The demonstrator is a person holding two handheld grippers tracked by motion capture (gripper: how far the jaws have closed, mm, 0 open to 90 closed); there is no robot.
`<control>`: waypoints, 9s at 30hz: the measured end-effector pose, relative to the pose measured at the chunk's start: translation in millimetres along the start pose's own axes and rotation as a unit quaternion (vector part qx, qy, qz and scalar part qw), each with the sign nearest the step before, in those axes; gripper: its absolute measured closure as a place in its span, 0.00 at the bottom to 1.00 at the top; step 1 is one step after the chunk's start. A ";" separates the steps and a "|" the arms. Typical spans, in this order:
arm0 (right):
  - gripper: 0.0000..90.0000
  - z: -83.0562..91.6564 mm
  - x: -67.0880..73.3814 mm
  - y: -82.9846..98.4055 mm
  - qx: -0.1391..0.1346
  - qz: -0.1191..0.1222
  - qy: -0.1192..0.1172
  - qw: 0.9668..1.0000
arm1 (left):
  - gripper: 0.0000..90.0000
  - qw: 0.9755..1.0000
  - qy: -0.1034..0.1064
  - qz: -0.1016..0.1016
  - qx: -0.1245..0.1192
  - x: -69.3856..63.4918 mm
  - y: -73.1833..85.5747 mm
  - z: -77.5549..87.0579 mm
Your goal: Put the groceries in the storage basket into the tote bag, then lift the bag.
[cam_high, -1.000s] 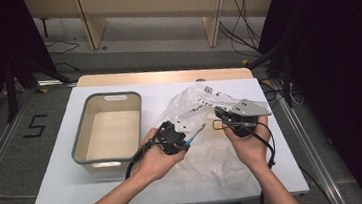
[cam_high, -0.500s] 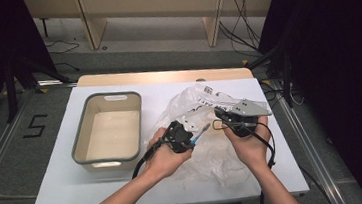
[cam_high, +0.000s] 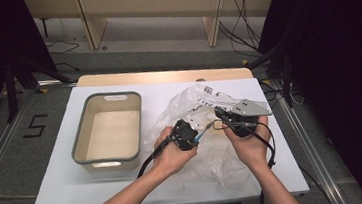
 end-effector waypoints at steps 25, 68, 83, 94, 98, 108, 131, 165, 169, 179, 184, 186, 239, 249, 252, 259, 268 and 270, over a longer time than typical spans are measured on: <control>1.00 -0.3 0.1 0.4 0.000 0.001 -0.001 1.000 | 0.86 0.999 -0.023 -0.014 -0.022 -2.4 -9.9 -21.2; 1.00 0.3 6.7 16.3 0.039 0.006 -0.026 0.999 | 0.58 0.993 -0.005 -0.029 -0.114 -0.1 -0.5 62.9; 1.00 -6.9 33.0 56.3 0.134 0.030 -0.119 0.983 | 0.59 0.993 -0.007 -0.011 -0.116 11.4 2.5 74.2; 1.00 -15.4 48.9 85.7 0.205 0.041 -0.174 0.962 | 0.61 0.995 -0.044 0.022 -0.090 35.9 1.4 50.5; 1.00 -16.8 52.3 92.9 0.223 0.044 -0.188 0.955 | 0.62 0.996 -0.058 0.029 -0.069 43.5 3.0 39.1; 0.76 -13.8 53.2 99.3 0.233 0.016 -0.211 0.949 | 0.70 0.996 -0.084 0.017 0.010 53.3 19.0 8.3; 0.58 29.8 -16.3 86.1 0.140 -0.112 -0.105 0.978 | 0.73 0.995 -0.075 0.014 0.070 55.6 45.0 -18.5; 0.57 55.0 -43.5 116.3 0.173 -0.148 -0.032 0.973 | 0.44 0.998 -0.038 0.043 0.002 49.8 48.0 12.0; 0.57 55.6 -43.1 116.5 0.172 -0.148 -0.032 0.973 | 0.44 0.998 -0.037 0.046 0.001 49.9 47.2 12.4; 0.57 56.2 -43.9 117.8 0.179 -0.149 -0.033 0.972 | 0.44 0.998 -0.036 0.046 0.008 50.0 48.2 10.0; 0.56 57.1 -49.0 118.8 0.188 -0.153 -0.013 0.970 | 0.44 0.998 -0.033 0.044 0.012 50.8 48.8 8.3; 0.56 58.6 -51.6 119.7 0.193 -0.159 0.004 0.968 | 0.45 0.998 -0.033 0.046 0.014 50.5 49.8 7.7; 0.70 68.9 -68.2 134.7 0.265 -0.198 0.092 0.939 | 0.48 0.998 -0.033 0.041 0.033 46.3 53.2 4.6; 0.55 61.1 -70.5 158.7 0.302 -0.232 0.077 0.921 | 0.48 0.998 -0.033 0.040 0.034 46.3 53.1 4.6; 0.74 55.9 -68.7 164.9 0.321 -0.226 0.056 0.918 | 0.48 0.998 -0.033 0.039 0.033 45.9 52.8 4.9; 1.00 50.3 -73.7 160.5 0.316 -0.208 0.043 0.925 | 0.48 0.998 -0.033 0.040 0.034 46.2 53.1 4.5; 1.00 27.5 -94.3 143.6 0.270 -0.142 0.063 0.950 | 0.49 0.999 -0.029 0.039 0.019 45.0 49.6 7.0; 1.00 20.1 -101.7 141.1 0.262 -0.126 0.072 0.954 | 0.49 0.999 -0.030 0.038 0.014 44.7 48.1 8.5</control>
Point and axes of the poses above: each handheld gripper's, and its own axes: z roughly backward along the jaws, y roughly out of its underside, x roughly to its left, the point moved 5 cm from there along -z, roughly forward along the jaws, and after that the axes turned 4 degrees about z, right-handed, at the moved point
